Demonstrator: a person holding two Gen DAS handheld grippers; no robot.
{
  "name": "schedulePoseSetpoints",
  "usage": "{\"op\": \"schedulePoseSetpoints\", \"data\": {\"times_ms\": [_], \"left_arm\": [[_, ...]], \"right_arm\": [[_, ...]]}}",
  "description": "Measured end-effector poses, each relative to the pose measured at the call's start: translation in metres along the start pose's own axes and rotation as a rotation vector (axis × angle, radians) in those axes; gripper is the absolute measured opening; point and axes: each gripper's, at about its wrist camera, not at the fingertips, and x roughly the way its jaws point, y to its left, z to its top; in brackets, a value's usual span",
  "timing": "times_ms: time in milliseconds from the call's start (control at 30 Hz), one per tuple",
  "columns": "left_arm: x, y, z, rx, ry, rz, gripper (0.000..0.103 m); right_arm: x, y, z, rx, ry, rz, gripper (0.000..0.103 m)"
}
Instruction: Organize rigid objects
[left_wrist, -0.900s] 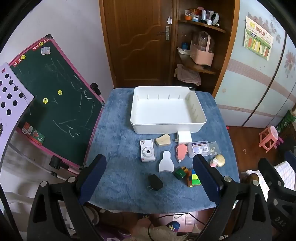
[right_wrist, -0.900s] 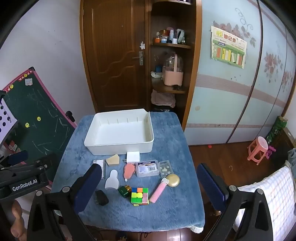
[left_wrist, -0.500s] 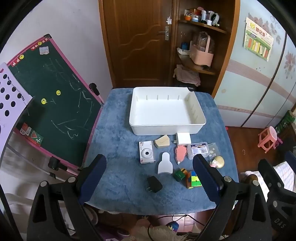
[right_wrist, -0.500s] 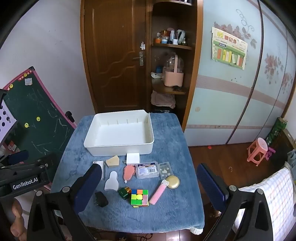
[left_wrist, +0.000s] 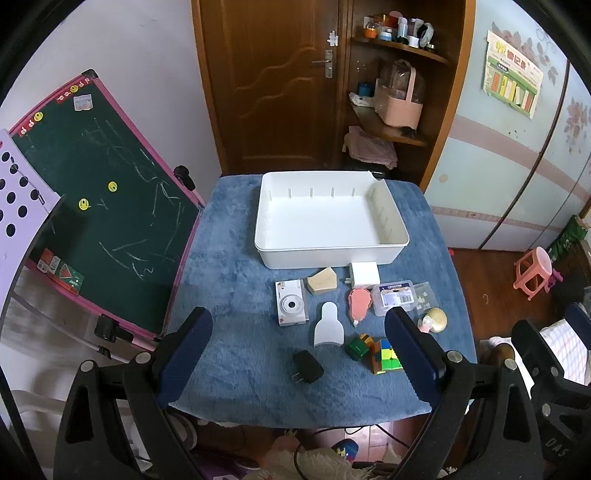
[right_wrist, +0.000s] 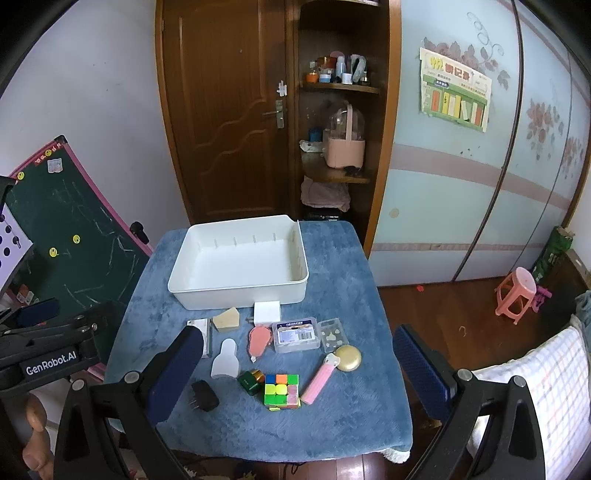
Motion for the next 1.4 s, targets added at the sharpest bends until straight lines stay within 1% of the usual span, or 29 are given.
{"op": "schedulePoseSetpoints", "data": {"times_ms": [67, 100, 500, 833, 1267, 1400], "left_arm": [[0.001, 0.0, 0.001, 0.001, 0.003, -0.003, 0.095], [0.001, 0.006, -0.002, 0.002, 0.003, -0.009, 0.095], [0.002, 0.006, -0.003, 0.002, 0.002, -0.009, 0.095], [0.004, 0.009, -0.005, 0.003, 0.0, -0.014, 0.095], [0.003, 0.01, -0.005, 0.004, -0.006, -0.015, 0.095], [0.001, 0.008, -0.001, 0.008, -0.008, -0.018, 0.095]], "right_arm": [[0.0, 0.001, 0.0, -0.003, 0.003, 0.001, 0.103], [0.0, 0.001, 0.0, -0.005, 0.005, 0.001, 0.103], [0.003, 0.004, 0.0, -0.012, 0.01, 0.003, 0.103], [0.002, 0.007, 0.0, -0.023, -0.007, 0.004, 0.103], [-0.003, 0.005, 0.003, 0.001, -0.008, 0.031, 0.103], [-0.003, 0.006, 0.004, 0.004, -0.007, 0.026, 0.103]]}}
